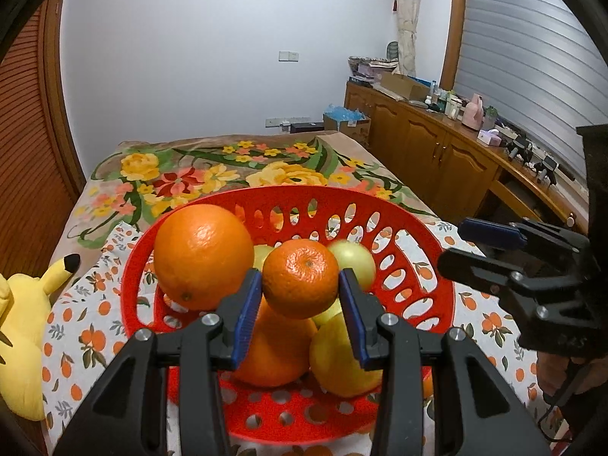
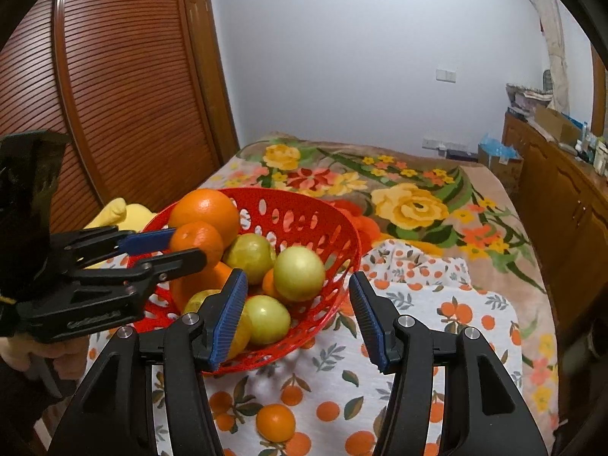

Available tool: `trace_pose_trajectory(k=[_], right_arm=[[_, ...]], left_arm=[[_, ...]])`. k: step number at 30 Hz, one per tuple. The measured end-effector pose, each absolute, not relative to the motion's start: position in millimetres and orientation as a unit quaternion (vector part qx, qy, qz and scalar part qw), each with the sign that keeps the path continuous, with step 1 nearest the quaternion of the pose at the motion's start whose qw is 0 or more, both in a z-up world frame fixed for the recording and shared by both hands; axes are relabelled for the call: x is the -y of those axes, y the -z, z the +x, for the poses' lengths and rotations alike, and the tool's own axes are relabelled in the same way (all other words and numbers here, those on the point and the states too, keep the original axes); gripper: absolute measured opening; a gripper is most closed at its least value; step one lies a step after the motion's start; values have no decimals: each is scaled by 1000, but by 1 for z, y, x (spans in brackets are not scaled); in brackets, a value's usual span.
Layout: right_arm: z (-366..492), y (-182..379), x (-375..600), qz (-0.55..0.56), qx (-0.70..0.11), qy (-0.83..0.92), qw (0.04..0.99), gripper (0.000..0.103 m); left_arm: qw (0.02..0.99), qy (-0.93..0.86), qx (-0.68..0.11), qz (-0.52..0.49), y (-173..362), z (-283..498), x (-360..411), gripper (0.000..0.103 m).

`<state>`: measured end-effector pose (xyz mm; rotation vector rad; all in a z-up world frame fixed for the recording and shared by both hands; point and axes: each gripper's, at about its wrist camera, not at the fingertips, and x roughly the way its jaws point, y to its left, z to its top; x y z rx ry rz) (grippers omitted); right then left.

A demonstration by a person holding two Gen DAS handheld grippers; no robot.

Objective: Organize fruits
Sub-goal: 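Lower both fruits into the red basket and open both tools, then withdraw both open tools from the basket toward the remaining mandarins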

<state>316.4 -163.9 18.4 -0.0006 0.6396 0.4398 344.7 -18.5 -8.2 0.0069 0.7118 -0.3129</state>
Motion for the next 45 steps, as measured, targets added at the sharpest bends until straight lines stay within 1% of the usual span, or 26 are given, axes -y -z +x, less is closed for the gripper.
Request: trace_pose_trajectory(k=[13,15,20,35,45], right_arm=[[317,-10,171,-3,-321,-202,925,57],[314,-10,171,-5,-320,-201,926,57],[303,-11,171,-10,-314,-199,928,57],[266,-8,173,-19,-312,-196,929,57],[231,11,171,-26,-327,-206,922,57]], left_arm=[[925,153,-348,-5,9,348,20,42],[925,152,-347,-8,7,346,18,48],[928,154,-340,-18,2,333,10,53],[932,145,-331,-11,2,282,-5,55],[934,157,-320,-2,2,246,-1,60]])
